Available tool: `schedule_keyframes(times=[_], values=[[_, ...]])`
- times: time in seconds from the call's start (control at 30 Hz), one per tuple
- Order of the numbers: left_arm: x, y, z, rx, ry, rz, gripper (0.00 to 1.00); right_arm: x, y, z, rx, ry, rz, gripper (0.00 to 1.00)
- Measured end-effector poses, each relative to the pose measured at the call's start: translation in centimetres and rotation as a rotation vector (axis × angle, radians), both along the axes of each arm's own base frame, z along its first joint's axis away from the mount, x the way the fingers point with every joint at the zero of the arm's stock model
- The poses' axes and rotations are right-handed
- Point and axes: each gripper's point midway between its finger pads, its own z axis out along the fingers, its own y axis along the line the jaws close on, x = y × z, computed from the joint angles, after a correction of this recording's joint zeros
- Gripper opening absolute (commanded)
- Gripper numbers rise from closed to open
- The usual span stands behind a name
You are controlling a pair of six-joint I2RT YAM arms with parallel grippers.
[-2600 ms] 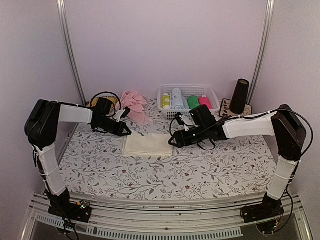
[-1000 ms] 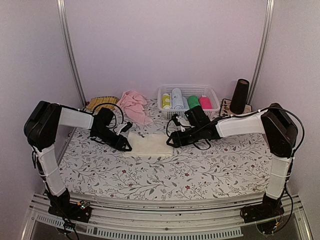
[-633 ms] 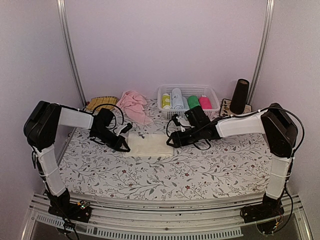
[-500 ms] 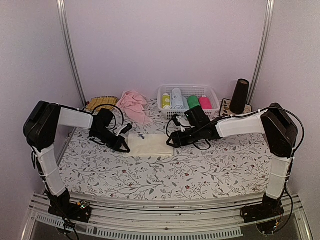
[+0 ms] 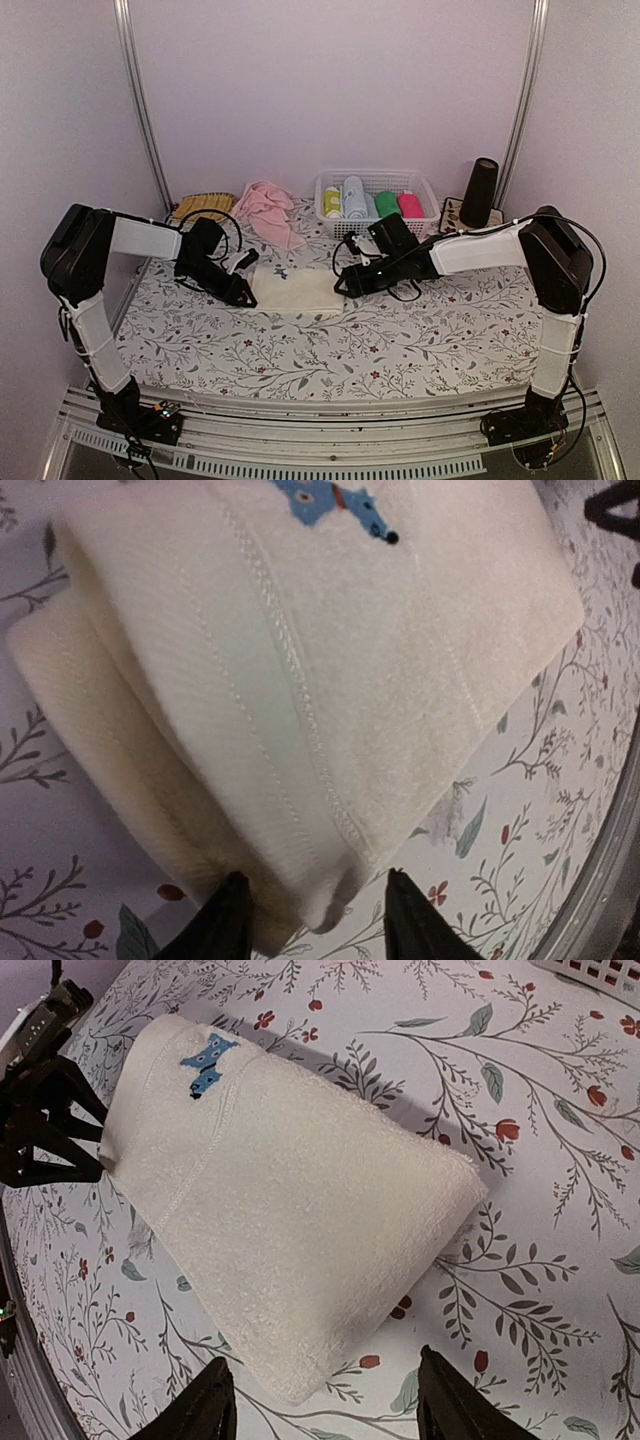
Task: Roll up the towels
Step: Smooth out the towel at the center of the board.
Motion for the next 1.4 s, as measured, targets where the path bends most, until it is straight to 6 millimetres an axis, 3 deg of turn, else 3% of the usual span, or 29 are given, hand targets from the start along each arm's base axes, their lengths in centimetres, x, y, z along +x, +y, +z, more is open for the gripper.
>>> schedule_keyframes(times=[0.07, 0.2, 0.4, 0.5, 0.6, 0.83, 0.93, 1.13, 1.27, 1.4], values=[[0.5, 0.2, 0.6, -0.002, -0.022, 0.011, 0.72, 0.2, 0.1, 0.3, 0.002, -0.006, 0.002, 0.62], [1.6, 0.9, 3.0, -0.019, -0.091, 0.038, 0.79, 0.8, 0.7, 1.5, 0.020, -0.030, 0.008, 0.63], [3.3, -1.0, 11.4, -0.194, -0.292, -0.008, 0.82, 1.8, 2.3, 3.8, 0.088, -0.067, 0.027, 0.63], [3.7, -2.8, 13.7, -0.302, -0.337, -0.057, 0.79, 2.6, 3.6, 4.5, 0.136, -0.079, 0.028, 0.64], [4.3, -4.5, 13.1, -0.380, -0.302, -0.089, 0.78, 3.5, 4.6, 4.2, 0.171, -0.074, 0.018, 0.64], [5.5, -6.1, 6.5, -0.444, -0.125, -0.057, 0.77, 4.8, 6.0, 1.5, 0.214, -0.027, -0.017, 0.64], [6.5, -6.1, 4.6, -0.427, -0.108, -0.021, 0.77, 5.3, 6.3, -0.1, 0.216, 0.005, -0.037, 0.64], [8.7, -4.5, 3.2, -0.377, -0.157, 0.076, 0.77, 5.8, 5.9, -2.8, 0.203, 0.059, -0.078, 0.64], [9.5, -2.3, 1.9, -0.326, -0.186, 0.146, 0.75, 5.9, 5.9, -2.7, 0.208, 0.064, -0.087, 0.64], [10.1, -1.4, 1.5, -0.294, -0.202, 0.178, 0.75, 5.9, 6.0, -2.6, 0.214, 0.069, -0.082, 0.63]])
